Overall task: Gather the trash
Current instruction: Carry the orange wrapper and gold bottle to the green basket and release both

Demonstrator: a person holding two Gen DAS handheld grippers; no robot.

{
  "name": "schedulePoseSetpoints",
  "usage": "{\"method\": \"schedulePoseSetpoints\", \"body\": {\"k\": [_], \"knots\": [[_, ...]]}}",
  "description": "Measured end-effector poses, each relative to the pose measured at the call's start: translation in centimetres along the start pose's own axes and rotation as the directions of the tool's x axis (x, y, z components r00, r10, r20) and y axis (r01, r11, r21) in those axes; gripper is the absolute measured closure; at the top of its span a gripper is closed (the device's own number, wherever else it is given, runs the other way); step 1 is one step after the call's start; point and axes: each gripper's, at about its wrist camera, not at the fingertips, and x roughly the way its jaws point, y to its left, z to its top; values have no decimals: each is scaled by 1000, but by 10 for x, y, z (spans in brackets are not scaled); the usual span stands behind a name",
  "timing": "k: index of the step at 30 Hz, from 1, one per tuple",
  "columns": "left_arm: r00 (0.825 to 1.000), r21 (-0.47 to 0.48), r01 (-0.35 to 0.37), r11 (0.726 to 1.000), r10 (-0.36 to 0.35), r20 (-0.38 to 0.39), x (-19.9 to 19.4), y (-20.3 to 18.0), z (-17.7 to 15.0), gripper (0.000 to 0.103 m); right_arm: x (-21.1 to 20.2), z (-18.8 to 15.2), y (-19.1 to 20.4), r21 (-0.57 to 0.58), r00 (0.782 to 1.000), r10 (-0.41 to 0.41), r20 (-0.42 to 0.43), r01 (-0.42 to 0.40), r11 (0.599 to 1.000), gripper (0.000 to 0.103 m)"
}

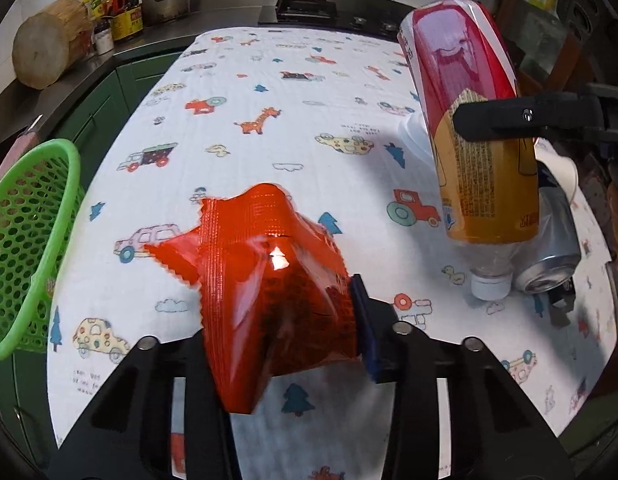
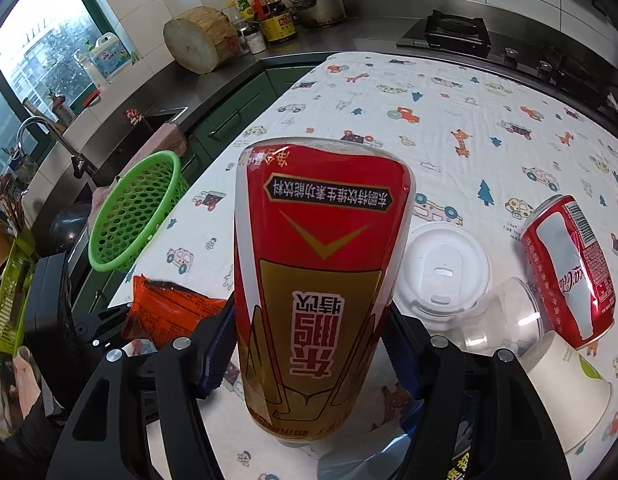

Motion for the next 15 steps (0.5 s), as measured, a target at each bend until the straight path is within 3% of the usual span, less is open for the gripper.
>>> {"method": "schedulePoseSetpoints", "body": {"k": [6,15], "knots": [[999,-28,4,1000,-3,54,-24,19,-2,70,2,6,21,-28,1000,15,1,-15,1000,39],[983,-133,-41,990,64,172,-82,88,3,71,18,26,74,-82,999,49,1,-48,995,39]]}}
